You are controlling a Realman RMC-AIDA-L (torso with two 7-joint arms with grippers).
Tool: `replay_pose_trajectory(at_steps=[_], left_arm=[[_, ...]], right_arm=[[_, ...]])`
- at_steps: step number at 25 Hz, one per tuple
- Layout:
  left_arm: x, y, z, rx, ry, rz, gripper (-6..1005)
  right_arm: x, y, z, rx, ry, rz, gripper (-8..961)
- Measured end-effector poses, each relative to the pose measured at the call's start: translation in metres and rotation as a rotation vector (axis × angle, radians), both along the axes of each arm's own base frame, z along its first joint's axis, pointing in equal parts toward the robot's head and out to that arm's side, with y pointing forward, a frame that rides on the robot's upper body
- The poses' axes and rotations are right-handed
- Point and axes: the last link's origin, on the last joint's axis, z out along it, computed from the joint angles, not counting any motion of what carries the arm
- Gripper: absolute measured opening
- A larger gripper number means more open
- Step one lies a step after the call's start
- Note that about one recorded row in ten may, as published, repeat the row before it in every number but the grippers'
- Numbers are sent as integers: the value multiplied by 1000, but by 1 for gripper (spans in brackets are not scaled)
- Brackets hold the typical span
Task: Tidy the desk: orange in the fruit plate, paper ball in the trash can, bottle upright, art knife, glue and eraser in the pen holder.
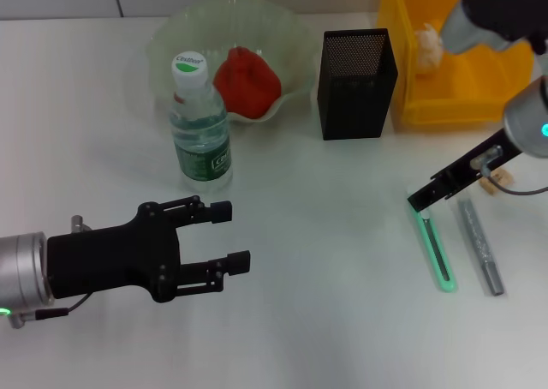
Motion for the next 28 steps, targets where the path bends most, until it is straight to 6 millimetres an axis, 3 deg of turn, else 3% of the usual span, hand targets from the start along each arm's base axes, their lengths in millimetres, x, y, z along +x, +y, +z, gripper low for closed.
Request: replay_pose_trajectory(at_steps=[11,21,28], left_arm=[[0,-1,-1,0,0,1,756],[-1,-4,-5,-1,-5,10,756],[0,-4,-6,-2,-8,11,756]], right_arm=[[4,6,-24,-2,-40,1,625],[8,9,-27,15,-38,-1,557],[9,9,-31,10,-44,4,452]])
